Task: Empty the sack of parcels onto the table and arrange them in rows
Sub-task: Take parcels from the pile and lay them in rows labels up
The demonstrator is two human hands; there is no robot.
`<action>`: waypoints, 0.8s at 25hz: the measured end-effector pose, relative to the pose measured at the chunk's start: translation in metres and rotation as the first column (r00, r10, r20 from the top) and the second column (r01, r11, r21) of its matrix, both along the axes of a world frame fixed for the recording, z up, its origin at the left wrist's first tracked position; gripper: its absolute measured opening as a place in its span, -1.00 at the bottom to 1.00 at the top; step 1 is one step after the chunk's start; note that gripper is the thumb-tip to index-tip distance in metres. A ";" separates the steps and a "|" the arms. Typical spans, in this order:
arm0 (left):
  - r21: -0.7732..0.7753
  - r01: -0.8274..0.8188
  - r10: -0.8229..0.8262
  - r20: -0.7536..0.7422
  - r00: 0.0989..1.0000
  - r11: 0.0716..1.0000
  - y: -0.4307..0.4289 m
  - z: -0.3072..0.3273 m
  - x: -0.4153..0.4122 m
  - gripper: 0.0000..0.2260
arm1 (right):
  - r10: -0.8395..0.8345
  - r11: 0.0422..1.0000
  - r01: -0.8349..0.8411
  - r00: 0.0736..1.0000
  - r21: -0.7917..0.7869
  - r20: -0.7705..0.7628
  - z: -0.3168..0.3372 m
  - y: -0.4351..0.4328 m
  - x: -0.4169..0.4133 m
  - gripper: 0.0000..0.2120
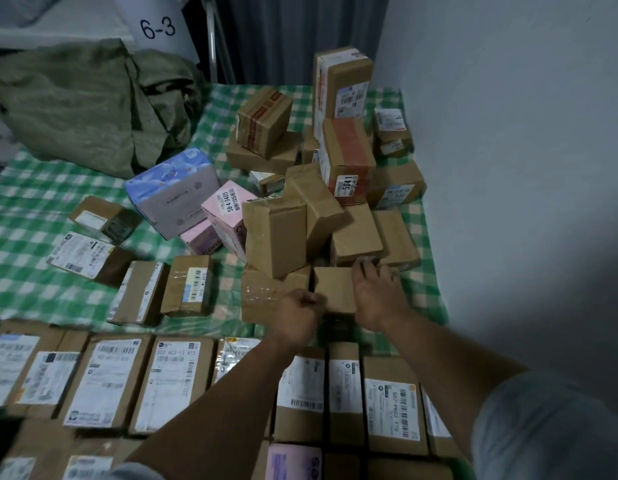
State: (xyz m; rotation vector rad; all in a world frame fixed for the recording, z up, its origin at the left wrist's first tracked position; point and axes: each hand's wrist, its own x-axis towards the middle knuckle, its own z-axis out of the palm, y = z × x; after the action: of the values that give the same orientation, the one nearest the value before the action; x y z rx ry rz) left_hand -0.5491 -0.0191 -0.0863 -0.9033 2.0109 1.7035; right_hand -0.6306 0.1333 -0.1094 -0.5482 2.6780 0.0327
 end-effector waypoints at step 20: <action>0.633 -0.225 0.171 0.146 0.974 0.741 0.012 0.062 0.010 -0.47 | -0.010 0.972 -0.091 0.906 -0.216 -0.424 0.083 0.067 0.076 0.03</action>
State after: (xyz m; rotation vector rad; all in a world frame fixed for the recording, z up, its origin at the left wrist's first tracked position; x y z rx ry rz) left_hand -0.5390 -0.0075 -0.0243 -0.9190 1.1349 2.2229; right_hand -0.5542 0.2007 -0.0261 -0.7432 3.1182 -0.1717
